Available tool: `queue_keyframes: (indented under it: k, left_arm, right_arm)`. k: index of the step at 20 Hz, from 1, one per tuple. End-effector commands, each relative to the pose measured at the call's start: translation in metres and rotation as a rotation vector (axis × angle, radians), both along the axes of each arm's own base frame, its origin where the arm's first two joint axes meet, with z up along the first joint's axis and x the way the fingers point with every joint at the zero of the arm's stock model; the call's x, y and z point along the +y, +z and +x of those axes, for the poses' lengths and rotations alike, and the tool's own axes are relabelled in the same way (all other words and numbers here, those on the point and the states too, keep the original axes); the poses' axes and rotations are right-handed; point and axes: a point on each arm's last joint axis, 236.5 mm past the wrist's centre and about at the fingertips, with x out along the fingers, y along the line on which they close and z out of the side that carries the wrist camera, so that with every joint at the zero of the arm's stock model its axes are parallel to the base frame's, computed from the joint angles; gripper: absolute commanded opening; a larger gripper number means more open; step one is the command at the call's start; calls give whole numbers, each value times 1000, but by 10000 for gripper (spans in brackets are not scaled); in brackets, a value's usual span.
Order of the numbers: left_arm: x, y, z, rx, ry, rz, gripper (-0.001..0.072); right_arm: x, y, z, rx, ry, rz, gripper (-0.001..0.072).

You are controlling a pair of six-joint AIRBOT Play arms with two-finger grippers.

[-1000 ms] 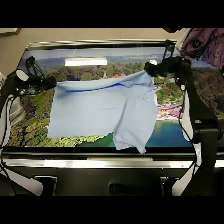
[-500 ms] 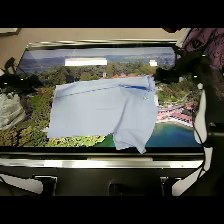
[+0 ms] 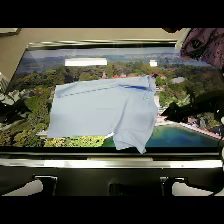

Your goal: Fold the clothes and pants, and hang the long-sleeved shirts on hangers.

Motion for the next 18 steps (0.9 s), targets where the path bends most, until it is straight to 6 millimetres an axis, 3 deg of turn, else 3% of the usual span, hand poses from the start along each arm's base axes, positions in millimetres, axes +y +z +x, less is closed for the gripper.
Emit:
queue_keyframes:
  k: [1,13,14,15,16,17,18]
  left_arm:
    - [-7,-14,-22,34,7,-11,500]
    - [-10,-14,-26,51,4,-21,500]
    - [-10,-15,-27,54,4,-22,500]
    - [-10,-16,-28,54,-7,-21,500]
    - [-7,-18,-30,47,-40,-15,501]
    - [-4,-21,-31,31,-54,-24,501]
    - [-3,-25,-31,-1,-47,-60,501]
  right_arm:
    - [31,-36,-43,49,-11,70,379]
    - [65,-81,-58,78,46,35,374]
    - [65,-83,-55,66,44,24,329]
    - [63,-83,-51,52,33,18,189]
    - [62,-82,-49,39,36,10,95]
    - [62,-81,-47,32,34,8,32]
    - [61,-78,-46,22,35,5,31]
